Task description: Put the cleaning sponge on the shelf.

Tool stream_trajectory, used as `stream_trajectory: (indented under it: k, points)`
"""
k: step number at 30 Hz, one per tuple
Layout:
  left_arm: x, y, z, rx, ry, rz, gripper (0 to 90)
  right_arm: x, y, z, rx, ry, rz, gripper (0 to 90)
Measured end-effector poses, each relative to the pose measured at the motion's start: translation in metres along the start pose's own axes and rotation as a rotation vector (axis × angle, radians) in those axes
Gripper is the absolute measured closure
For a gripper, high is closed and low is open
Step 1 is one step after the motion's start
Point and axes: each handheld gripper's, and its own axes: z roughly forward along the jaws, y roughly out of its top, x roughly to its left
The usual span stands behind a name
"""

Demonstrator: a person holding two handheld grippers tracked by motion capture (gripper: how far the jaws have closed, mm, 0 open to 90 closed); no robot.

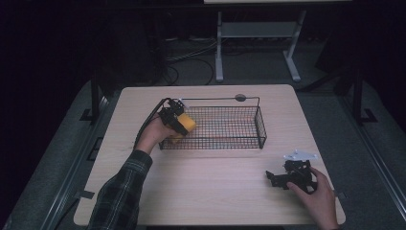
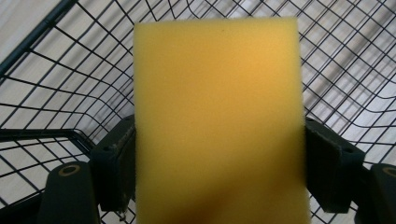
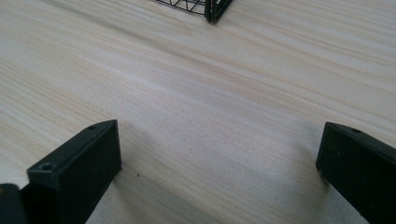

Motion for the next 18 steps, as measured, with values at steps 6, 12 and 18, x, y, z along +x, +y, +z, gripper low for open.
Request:
stream_trajectory:
  k: [6, 12, 18]
  points:
    - [-0.0007, -0.0001, 0.0015, 0.007, 0.001, 0.006, 22.6, 0.0, 0.0, 0.0, 0.0, 0.0, -0.001, 0.0]
    - [0.0006, -0.0011, 0.0025, 0.019, -0.001, 0.005, 22.2, 0.0, 0.0, 0.0, 0.0, 0.0, 0.0, 0.0]
    - [0.001, -0.0014, 0.0029, 0.017, -0.003, 0.004, 20.2, 0.0, 0.0, 0.0, 0.0, 0.0, 0.0, 0.0]
